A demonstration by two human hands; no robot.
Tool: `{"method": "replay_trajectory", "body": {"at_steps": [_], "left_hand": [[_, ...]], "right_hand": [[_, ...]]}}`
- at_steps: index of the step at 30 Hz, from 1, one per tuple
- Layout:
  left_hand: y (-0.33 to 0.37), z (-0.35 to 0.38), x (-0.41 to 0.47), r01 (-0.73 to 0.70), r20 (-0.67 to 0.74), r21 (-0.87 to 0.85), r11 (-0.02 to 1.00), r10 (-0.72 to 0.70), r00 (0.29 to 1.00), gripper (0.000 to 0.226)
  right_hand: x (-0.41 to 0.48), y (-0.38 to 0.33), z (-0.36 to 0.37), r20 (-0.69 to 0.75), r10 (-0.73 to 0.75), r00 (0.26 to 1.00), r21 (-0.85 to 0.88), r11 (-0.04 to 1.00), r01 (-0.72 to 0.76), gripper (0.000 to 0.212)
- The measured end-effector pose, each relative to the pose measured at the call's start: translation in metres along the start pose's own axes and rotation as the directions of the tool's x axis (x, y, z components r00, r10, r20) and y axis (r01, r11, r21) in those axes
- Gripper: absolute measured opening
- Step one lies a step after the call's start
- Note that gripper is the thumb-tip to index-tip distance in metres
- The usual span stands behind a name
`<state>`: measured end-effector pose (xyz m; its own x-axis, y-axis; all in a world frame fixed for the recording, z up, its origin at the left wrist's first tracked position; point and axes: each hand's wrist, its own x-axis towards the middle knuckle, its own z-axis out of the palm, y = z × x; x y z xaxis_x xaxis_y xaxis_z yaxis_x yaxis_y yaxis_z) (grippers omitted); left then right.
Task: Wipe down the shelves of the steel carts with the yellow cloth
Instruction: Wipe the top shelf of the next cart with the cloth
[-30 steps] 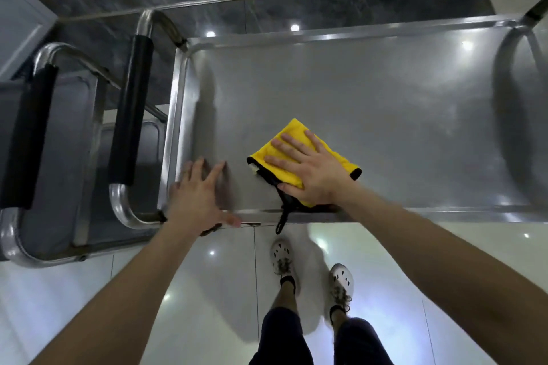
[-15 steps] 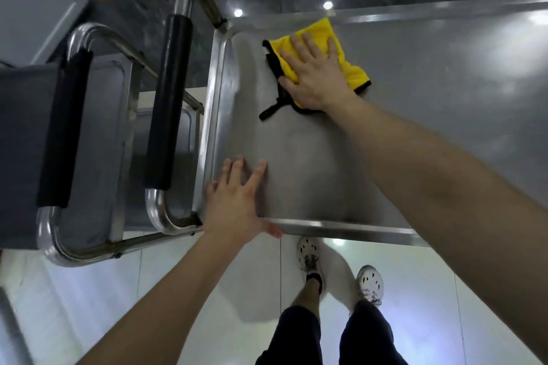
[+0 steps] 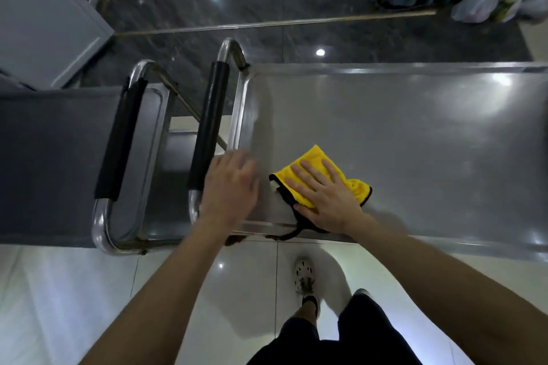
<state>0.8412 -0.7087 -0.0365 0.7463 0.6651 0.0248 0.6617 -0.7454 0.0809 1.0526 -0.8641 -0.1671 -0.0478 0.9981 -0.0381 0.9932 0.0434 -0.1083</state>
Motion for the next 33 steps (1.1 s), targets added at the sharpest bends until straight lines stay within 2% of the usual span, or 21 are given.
{"method": "replay_trajectory", "body": {"at_steps": [1,2,3,5,7,8,10,14,18,20,23,25,27,30,33], "left_hand": [[-0.017,-0.008,0.005,0.024,-0.136,0.017,1.000,-0.022,0.990,0.040],[-0.033,-0.014,0.009,0.084,-0.216,0.003,0.996,-0.081,0.973,0.045],[-0.047,-0.018,0.012,0.163,-0.225,-0.053,0.985,-0.171,0.959,0.053],[-0.062,-0.018,0.015,0.328,-0.058,-0.296,0.897,-0.360,0.931,0.069],[-0.063,-0.014,0.015,0.448,0.166,-0.516,0.730,-0.428,0.888,0.074],[-0.063,-0.013,0.015,0.472,0.207,-0.572,0.671,-0.439,0.874,0.071],[-0.063,-0.010,0.015,0.466,0.197,-0.613,0.638,-0.448,0.872,0.067],[-0.065,-0.001,0.008,0.473,0.177,-0.603,0.642,-0.470,0.864,0.067],[-0.067,0.006,0.005,0.437,0.120,-0.605,0.665,-0.466,0.876,0.067],[-0.069,0.009,0.004,0.426,0.101,-0.612,0.667,-0.468,0.878,0.068],[-0.072,0.012,0.003,0.417,0.089,-0.625,0.660,-0.470,0.878,0.067],[-0.073,0.015,0.003,0.396,0.057,-0.624,0.673,-0.467,0.883,0.067],[-0.073,0.019,0.005,0.382,0.034,-0.621,0.684,-0.464,0.885,0.067],[-0.072,0.020,0.008,0.374,0.021,-0.627,0.683,-0.466,0.885,0.065],[-0.069,0.016,0.010,0.359,-0.009,-0.625,0.693,-0.467,0.884,0.065]], "right_hand": [[0.000,-0.001,0.001,0.002,0.001,1.000,-0.011,1.000,-0.001,0.069],[0.000,-0.001,0.002,0.006,0.003,1.000,-0.019,1.000,-0.003,0.069],[0.000,-0.001,0.002,0.011,0.005,1.000,-0.026,1.000,-0.005,0.068],[0.001,-0.003,0.003,0.011,0.014,1.000,-0.041,0.999,-0.013,0.068],[0.003,-0.011,0.005,0.008,0.023,1.000,-0.030,0.999,-0.022,0.069],[0.006,-0.020,0.006,0.004,0.010,1.000,-0.017,1.000,-0.010,0.070],[0.016,-0.045,0.010,0.001,-0.061,0.998,0.019,0.998,0.061,0.072],[0.046,-0.084,0.016,0.031,-0.255,0.966,0.088,0.964,0.252,0.069],[0.103,-0.049,0.006,0.053,-0.339,0.939,0.064,0.940,0.335,0.068],[0.143,-0.021,0.000,0.055,-0.261,0.964,0.027,0.965,0.259,0.071],[0.219,0.025,-0.012,0.019,-0.003,1.000,0.070,0.998,0.001,0.072],[0.267,0.050,-0.017,0.034,0.177,0.984,0.121,0.976,-0.179,0.076],[0.300,0.062,-0.017,0.056,0.284,0.957,0.131,0.948,-0.289,0.079],[0.306,0.055,-0.014,0.033,0.312,0.949,0.115,0.942,-0.314,0.077],[0.269,0.026,-0.018,0.017,0.216,0.976,0.126,0.968,-0.216,0.073]]}}
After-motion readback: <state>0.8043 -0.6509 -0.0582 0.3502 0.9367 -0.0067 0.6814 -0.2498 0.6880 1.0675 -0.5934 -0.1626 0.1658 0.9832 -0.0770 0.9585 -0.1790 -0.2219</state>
